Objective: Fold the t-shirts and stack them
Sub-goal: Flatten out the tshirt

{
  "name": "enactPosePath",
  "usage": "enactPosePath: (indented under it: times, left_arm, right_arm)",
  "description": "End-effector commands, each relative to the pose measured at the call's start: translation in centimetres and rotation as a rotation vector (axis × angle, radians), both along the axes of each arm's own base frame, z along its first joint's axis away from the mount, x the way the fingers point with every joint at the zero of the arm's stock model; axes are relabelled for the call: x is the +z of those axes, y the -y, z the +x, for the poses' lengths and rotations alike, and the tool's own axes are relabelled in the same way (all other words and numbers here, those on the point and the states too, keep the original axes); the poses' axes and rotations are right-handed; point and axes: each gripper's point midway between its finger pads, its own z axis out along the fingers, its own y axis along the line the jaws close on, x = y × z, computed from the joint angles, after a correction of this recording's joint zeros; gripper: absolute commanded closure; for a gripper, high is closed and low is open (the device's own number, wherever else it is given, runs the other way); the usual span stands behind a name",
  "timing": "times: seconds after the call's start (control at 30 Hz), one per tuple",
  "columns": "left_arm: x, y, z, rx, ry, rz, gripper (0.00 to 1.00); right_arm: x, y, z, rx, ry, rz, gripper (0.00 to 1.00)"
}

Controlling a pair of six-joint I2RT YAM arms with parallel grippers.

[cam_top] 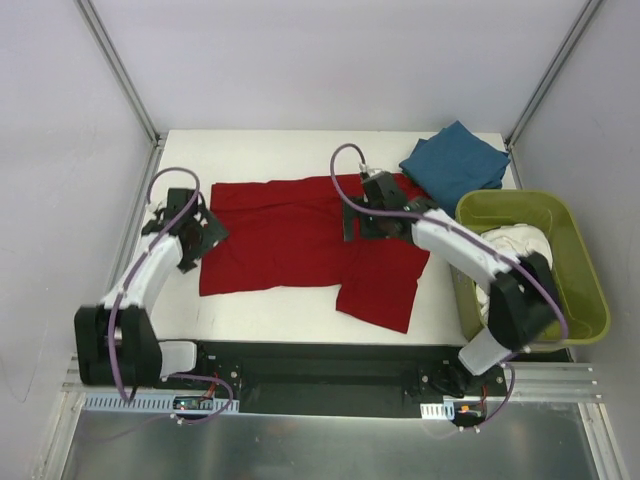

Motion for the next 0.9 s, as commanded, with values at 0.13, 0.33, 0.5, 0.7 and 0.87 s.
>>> enactPosePath:
  times: [0.13,0.33,0.5,0.7,0.87]
  left_arm:
    - [-3.8,-4.2,-9.4,0.247,-0.119,0.109,0.07]
    - [-5.2,-4.4,-9.2,0.283,-0.200,0.089,0.42]
    - [-7.1,-3.9,-9.5,0.289,-0.279,0.068,0.49]
    - [-8.6,-3.4,-8.8,0.275,-0.297,0.038,0.51]
    - [-9.6,-2.1,-8.4,0.234,-0.311,-0.026,0.69]
  right_arm:
    - [0.7,5.1,-9.0,-0.120,0.085,0.049,0.03]
    - [1.2,8.2,-12.1,-0.167,0.131,0.044,0.03]
    - [0.5,10.5,-14.1,-0.193,0.128,0.025,0.03]
    - [0.0,11.6,-15.5,-0.202,0.117,0.025,0.03]
    - [-0.3,12.5,-16.2,-0.229,0.120,0.028,0.03]
